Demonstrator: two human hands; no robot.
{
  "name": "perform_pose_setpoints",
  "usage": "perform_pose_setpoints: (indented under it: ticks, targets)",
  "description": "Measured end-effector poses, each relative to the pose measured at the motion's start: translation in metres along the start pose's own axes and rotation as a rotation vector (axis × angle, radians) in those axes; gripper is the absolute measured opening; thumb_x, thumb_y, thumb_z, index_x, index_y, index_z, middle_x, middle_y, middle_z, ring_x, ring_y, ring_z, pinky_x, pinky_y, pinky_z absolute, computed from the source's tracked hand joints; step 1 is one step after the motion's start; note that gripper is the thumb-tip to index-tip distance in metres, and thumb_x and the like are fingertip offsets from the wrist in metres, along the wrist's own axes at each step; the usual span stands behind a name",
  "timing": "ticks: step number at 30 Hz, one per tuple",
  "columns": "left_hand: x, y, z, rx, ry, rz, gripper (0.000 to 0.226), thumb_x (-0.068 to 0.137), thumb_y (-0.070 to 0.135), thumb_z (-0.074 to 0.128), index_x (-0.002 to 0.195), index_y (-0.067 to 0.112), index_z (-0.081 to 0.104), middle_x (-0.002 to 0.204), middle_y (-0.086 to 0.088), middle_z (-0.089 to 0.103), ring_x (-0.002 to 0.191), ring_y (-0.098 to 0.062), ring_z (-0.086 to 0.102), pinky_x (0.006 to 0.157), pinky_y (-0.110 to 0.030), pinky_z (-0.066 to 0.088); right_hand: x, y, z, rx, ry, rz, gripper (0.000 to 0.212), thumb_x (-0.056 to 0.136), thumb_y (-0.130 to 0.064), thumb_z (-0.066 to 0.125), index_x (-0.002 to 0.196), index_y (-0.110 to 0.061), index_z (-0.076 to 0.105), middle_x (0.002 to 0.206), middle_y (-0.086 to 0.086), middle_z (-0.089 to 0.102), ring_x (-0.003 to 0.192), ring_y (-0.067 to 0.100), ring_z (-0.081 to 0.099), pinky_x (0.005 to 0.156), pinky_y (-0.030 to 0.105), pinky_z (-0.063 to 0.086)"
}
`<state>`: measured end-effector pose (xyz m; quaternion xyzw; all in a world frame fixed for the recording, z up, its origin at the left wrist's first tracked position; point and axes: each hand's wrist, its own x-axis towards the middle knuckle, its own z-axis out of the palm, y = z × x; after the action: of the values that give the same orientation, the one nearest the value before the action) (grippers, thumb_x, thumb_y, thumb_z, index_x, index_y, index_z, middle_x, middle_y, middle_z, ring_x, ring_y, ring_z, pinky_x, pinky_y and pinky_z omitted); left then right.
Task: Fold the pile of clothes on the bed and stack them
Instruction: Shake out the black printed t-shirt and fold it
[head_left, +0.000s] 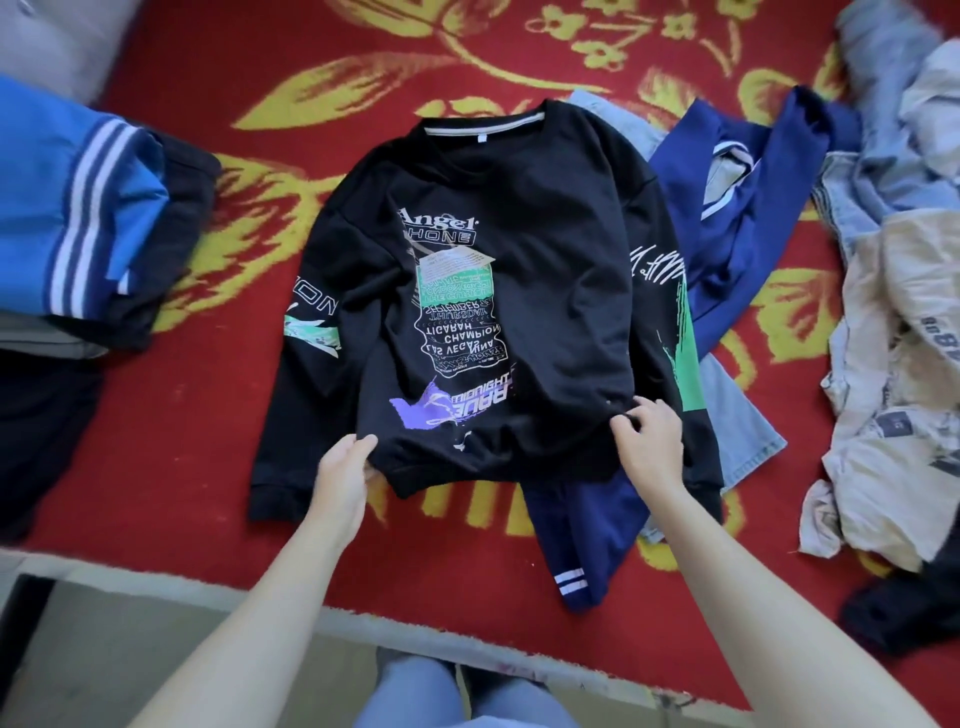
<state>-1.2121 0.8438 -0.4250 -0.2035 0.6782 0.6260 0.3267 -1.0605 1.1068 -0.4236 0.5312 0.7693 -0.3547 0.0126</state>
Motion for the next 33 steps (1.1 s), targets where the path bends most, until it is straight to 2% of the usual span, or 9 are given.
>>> perform_pose_setpoints:
  ticks: [4, 8, 10, 12, 14, 18, 25, 29, 33]
  targets:
    - [-0.022, 0.020, -0.033, -0.099, 0.191, 0.054, 0.031, 0.092, 0.006, 0.050, 0.064, 0.018, 0.042, 0.067, -0.002, 0.046, 0.061, -0.013, 0.043, 0.058, -0.029, 0.034, -0.038, 0.001, -0.053, 0.322, 0.114, 0.012, 0.021, 0.094, -0.012, 0.046, 0.074, -0.003, 0.048, 0.070, 0.005, 0.046, 0.073, 0.021, 0.043, 0.063, 0.032, 0.027]
    - [-0.037, -0.002, -0.062, 0.311, 0.163, 0.020, 0.023, 0.090, 0.008, 0.053, 0.068, 0.012, 0.048, 0.072, -0.008, 0.045, 0.067, -0.017, 0.040, 0.056, -0.029, 0.029, -0.072, 0.049, -0.068, 0.435, 0.010, 0.193, 0.029, 0.091, -0.011, 0.056, 0.064, -0.013, 0.044, 0.065, 0.003, 0.043, 0.063, 0.015, 0.039, 0.055, 0.031, 0.027]
    - [-0.045, -0.026, -0.066, 0.589, 0.143, -0.019, 0.028, 0.091, 0.011, 0.055, 0.065, 0.009, 0.043, 0.070, -0.009, 0.044, 0.064, -0.018, 0.039, 0.053, -0.030, 0.027, -0.086, 0.080, -0.054, 0.340, -0.068, 0.337, 0.013, 0.087, -0.008, 0.062, 0.078, -0.008, 0.053, 0.074, 0.007, 0.050, 0.061, 0.015, 0.041, 0.052, 0.029, 0.029]
    - [-0.050, -0.054, -0.068, 0.728, 0.085, -0.135, 0.021, 0.091, 0.019, 0.058, 0.076, 0.007, 0.049, 0.082, -0.013, 0.052, 0.068, -0.020, 0.045, 0.058, -0.031, 0.034, -0.099, 0.106, -0.034, 0.204, -0.100, 0.465, 0.031, 0.082, -0.003, 0.065, 0.110, -0.002, 0.052, 0.097, 0.013, 0.055, 0.074, 0.021, 0.050, 0.061, 0.031, 0.038]
    - [-0.053, -0.079, -0.072, 0.702, 0.002, -0.318, 0.033, 0.091, 0.027, 0.059, 0.115, 0.005, 0.051, 0.110, -0.016, 0.054, 0.085, -0.025, 0.055, 0.073, -0.031, 0.044, -0.106, 0.123, -0.017, 0.086, -0.133, 0.534, 0.059, 0.081, -0.006, 0.065, 0.134, -0.006, 0.039, 0.121, 0.017, 0.052, 0.104, 0.032, 0.052, 0.083, 0.037, 0.042]
    - [-0.045, -0.106, -0.082, 0.720, 0.035, -0.333, 0.068, 0.087, 0.019, 0.065, 0.142, 0.003, 0.029, 0.139, -0.024, 0.041, 0.124, -0.034, 0.046, 0.104, -0.040, 0.037, -0.103, 0.129, 0.009, 0.009, -0.154, 0.506, 0.070, 0.081, -0.018, 0.065, 0.142, -0.011, 0.032, 0.135, 0.023, 0.044, 0.123, 0.038, 0.043, 0.100, 0.042, 0.039]
    - [-0.019, -0.122, -0.070, 0.713, 0.123, -0.074, 0.058, 0.085, 0.015, 0.067, 0.134, -0.001, 0.042, 0.131, -0.023, 0.050, 0.122, -0.031, 0.048, 0.099, -0.036, 0.036, -0.084, 0.153, 0.037, 0.363, -0.012, 0.579, 0.052, 0.092, -0.015, 0.051, 0.141, -0.010, 0.036, 0.140, 0.011, 0.043, 0.127, 0.028, 0.041, 0.102, 0.036, 0.033]
    - [-0.012, -0.127, -0.066, 0.813, 0.167, -0.010, 0.041, 0.081, 0.008, 0.068, 0.118, -0.005, 0.053, 0.117, -0.022, 0.060, 0.108, -0.034, 0.057, 0.090, -0.039, 0.043, -0.091, 0.162, 0.049, 0.428, -0.075, 0.597, 0.032, 0.089, -0.011, 0.057, 0.120, -0.004, 0.054, 0.111, 0.010, 0.059, 0.096, 0.025, 0.055, 0.081, 0.034, 0.044]
    - [-0.019, -0.118, -0.071, 0.730, 0.192, -0.031, 0.003, 0.084, 0.002, 0.059, 0.086, 0.003, 0.060, 0.088, -0.013, 0.059, 0.085, -0.024, 0.053, 0.074, -0.033, 0.041, -0.101, 0.156, 0.032, 0.532, -0.104, 0.521, 0.011, 0.086, -0.003, 0.062, 0.097, -0.005, 0.062, 0.081, 0.002, 0.061, 0.069, 0.012, 0.053, 0.057, 0.014, 0.045]
